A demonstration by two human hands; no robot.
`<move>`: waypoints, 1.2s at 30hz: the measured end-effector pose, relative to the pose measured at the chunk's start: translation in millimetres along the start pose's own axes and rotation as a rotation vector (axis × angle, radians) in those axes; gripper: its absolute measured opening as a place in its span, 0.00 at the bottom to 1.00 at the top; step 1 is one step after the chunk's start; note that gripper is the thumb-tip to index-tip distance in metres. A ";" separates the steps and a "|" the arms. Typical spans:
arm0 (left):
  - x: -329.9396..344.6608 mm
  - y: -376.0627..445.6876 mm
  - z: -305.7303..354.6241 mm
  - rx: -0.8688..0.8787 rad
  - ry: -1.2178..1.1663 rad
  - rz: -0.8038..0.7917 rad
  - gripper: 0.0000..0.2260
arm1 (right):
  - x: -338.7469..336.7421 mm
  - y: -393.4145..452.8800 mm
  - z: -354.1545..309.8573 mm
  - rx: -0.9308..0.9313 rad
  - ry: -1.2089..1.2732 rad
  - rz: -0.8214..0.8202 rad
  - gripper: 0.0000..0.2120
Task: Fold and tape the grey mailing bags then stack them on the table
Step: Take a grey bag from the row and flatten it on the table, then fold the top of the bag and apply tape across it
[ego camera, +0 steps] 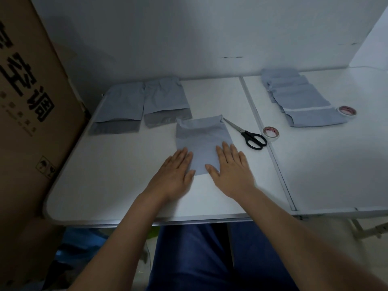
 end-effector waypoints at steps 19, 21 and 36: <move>-51.4 44.8 18.7 -0.010 -0.074 0.068 0.16 | -56.3 36.8 164.5 0.350 0.261 0.383 0.13; -53.6 49.5 21.3 0.002 -0.107 0.095 0.17 | -66.4 38.4 162.7 0.305 0.407 0.472 0.09; -104.4 65.0 41.9 0.056 -0.511 0.482 0.08 | -94.0 49.1 11.4 0.010 1.418 -0.273 0.09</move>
Point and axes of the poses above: each hand's wrist, its own y-axis towards the middle knuckle, its own x-axis out of the palm, z = x × y, the point moved 6 cm from there along y, towards the middle knuckle, and after that the axes turned 1 degree about -x, right-handed, at the moved point
